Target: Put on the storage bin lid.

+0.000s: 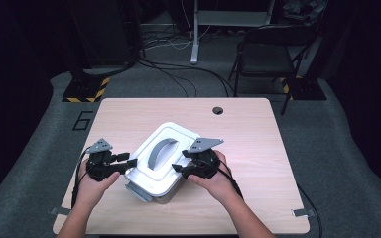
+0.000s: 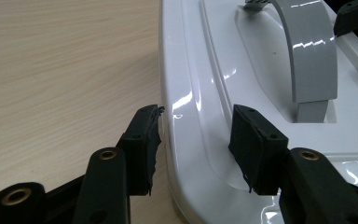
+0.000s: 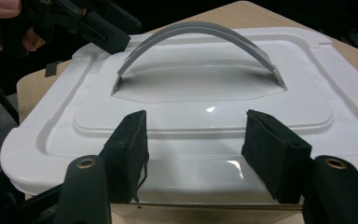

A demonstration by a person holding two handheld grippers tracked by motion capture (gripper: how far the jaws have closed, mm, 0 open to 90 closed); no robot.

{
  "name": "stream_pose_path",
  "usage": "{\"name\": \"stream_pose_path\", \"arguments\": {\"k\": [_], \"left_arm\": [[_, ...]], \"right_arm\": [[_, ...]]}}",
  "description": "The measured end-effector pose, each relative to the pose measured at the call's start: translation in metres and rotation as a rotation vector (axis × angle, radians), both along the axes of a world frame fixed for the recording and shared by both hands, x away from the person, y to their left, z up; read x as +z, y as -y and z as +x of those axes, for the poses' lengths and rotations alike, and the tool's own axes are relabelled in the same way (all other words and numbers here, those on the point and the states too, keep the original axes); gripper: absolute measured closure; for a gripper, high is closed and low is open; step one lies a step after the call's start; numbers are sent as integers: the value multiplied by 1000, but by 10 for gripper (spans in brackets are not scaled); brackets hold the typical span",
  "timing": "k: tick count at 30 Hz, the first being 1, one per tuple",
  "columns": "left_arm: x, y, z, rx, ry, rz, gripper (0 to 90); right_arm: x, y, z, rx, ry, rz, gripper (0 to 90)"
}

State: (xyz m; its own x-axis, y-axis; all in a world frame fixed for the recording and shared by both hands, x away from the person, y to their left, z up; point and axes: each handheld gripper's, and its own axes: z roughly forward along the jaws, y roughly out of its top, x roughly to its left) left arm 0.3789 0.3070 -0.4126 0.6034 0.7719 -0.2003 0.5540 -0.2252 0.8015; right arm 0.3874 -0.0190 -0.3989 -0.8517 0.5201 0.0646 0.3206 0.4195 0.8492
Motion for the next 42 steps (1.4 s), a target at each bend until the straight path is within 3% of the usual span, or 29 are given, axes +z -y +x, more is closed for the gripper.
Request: {"name": "stream_pose_path", "arguments": {"k": [7, 15, 22, 32, 42], "left_arm": [[-1, 0, 2, 4, -8, -13, 519], [0, 4, 1, 6, -3, 18, 516], [1, 3, -2, 2, -2, 24, 516], [-1, 6, 4, 13, 22, 23, 514], [-1, 5, 5, 26, -5, -4, 504]], "right_arm": [[-6, -3, 1, 12, 9, -42, 372], [-14, 0, 4, 19, -16, -16, 391], [-16, 0, 2, 14, 9, -16, 409], [-19, 1, -1, -9, 33, 0, 439], [-20, 1, -2, -15, 34, 12, 440]]}}
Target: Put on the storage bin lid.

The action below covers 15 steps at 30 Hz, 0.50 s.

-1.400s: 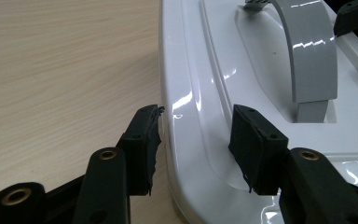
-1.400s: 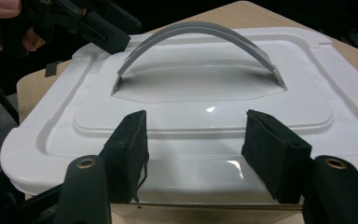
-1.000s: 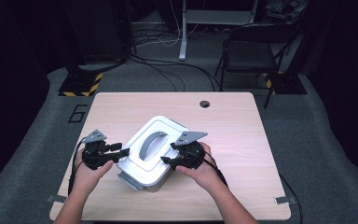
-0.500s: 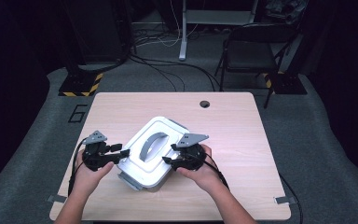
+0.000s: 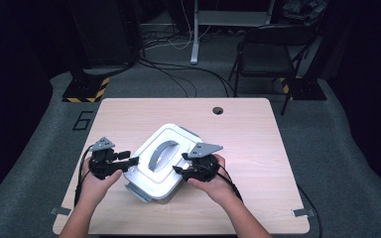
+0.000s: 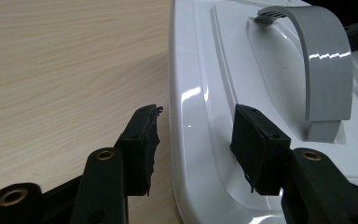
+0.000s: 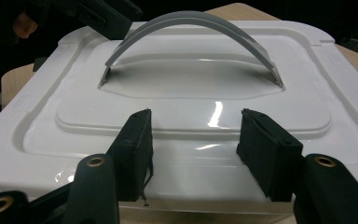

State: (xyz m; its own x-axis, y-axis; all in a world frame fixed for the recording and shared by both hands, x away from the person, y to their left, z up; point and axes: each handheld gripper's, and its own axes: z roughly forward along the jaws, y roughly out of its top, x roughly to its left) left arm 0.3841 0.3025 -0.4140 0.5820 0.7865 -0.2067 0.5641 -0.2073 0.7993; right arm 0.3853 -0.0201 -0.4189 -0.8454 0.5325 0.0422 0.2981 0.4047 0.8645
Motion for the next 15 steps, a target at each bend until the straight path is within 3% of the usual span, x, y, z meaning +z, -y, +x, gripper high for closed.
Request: {"name": "stream_pose_path", "arguments": {"k": [8, 15], "left_arm": [[1, -4, 2, 11, -24, -11, 459], [7, -11, 0, 34, -4, -24, 443]], "right_arm": [[6, 4, 0, 10, -30, 19, 380], [13, 18, -7, -17, -28, 23, 368]]}}
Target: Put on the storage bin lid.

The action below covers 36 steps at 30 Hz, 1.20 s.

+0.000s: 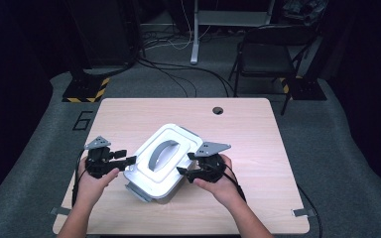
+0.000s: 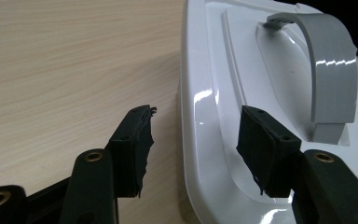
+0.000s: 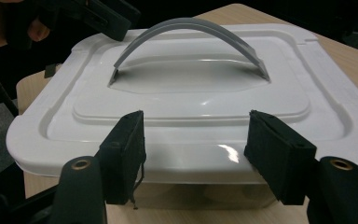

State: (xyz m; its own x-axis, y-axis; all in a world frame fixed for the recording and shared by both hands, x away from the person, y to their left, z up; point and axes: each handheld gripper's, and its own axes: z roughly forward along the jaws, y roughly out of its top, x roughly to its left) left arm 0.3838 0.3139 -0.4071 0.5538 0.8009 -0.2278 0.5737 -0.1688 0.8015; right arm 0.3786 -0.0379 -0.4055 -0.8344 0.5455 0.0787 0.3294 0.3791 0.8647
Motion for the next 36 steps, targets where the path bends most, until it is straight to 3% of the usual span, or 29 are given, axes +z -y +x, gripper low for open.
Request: {"name": "stream_pose_path", "arguments": {"k": [4, 17, 27, 36], "left_arm": [[4, -8, -1, 17, 14, -31, 437], [7, -34, -2, 82, 48, -51, 421], [-1, -52, -3, 116, 57, -5, 409], [-9, -60, -2, 105, 87, 57, 410]], "right_arm": [[2, 11, 0, -22, 4, 14, 367], [8, 43, -4, -98, 9, 7, 357], [1, 72, -10, -166, 9, -9, 343], [-14, 99, -16, -231, -11, -40, 343]]}}
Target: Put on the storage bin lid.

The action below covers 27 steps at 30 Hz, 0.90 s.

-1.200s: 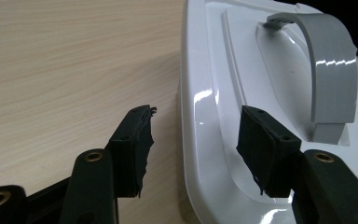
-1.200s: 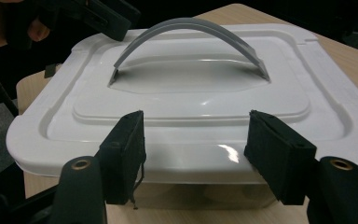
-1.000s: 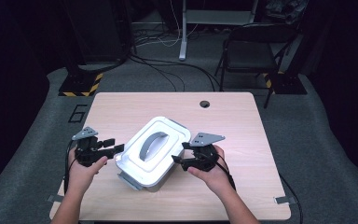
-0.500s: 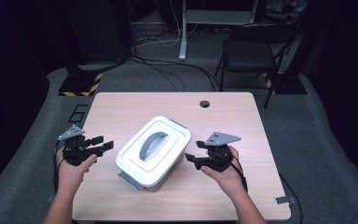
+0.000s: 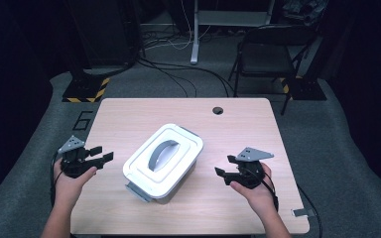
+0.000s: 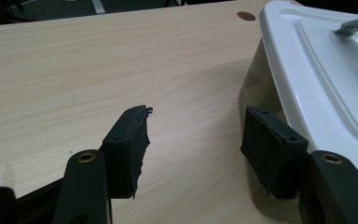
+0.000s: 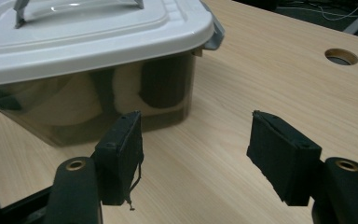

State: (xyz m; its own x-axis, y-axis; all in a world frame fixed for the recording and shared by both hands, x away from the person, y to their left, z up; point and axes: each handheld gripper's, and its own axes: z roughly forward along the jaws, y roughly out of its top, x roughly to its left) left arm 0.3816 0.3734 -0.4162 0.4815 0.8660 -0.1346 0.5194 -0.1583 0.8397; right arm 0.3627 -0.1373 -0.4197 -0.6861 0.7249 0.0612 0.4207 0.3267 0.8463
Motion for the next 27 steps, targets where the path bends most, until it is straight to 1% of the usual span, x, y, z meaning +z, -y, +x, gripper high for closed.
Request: {"name": "stream_pose_path", "arguments": {"k": [3, 4, 6, 7, 8, 9, 11, 13, 16, 21, 22, 25, 27], "left_arm": [[-5, -1, 3, 2, -7, -10, 409], [-8, -1, 4, 5, -12, -4, 410], [-12, -2, 6, 18, -11, 3, 410], [-14, -2, 6, 20, -20, -2, 409], [-16, -3, 6, 27, -20, -7, 409], [-19, -3, 7, 30, -24, -6, 408], [-24, -4, 6, 37, -25, 10, 408], [-30, -4, 6, 40, -33, 15, 408], [-39, -5, 5, 40, -42, 20, 408], [-52, -8, 4, 46, -43, 17, 408], [-55, -8, 4, 52, -35, 19, 408], [-64, -12, 4, 61, -39, 21, 408], [-70, -14, 5, 69, -44, 34, 408]], "right_arm": [[-6, 9, -1, -25, -3, 8, 343], [-8, 12, -1, -34, -3, 14, 344], [-13, 17, 0, -53, -10, 26, 344], [-15, 19, 0, -57, -16, 30, 346], [-18, 21, 1, -62, -19, 29, 348], [-20, 23, 2, -67, -23, 26, 348], [-25, 27, 3, -80, -28, 24, 349], [-28, 31, 3, -91, -31, 32, 352], [-32, 34, 3, -104, -27, 28, 353], [-40, 37, 4, -124, -12, 11, 358], [-42, 37, 5, -129, -9, 5, 361], [-50, 36, 7, -134, -14, -2, 368], [-55, 34, 8, -139, -14, -14, 369]]}}
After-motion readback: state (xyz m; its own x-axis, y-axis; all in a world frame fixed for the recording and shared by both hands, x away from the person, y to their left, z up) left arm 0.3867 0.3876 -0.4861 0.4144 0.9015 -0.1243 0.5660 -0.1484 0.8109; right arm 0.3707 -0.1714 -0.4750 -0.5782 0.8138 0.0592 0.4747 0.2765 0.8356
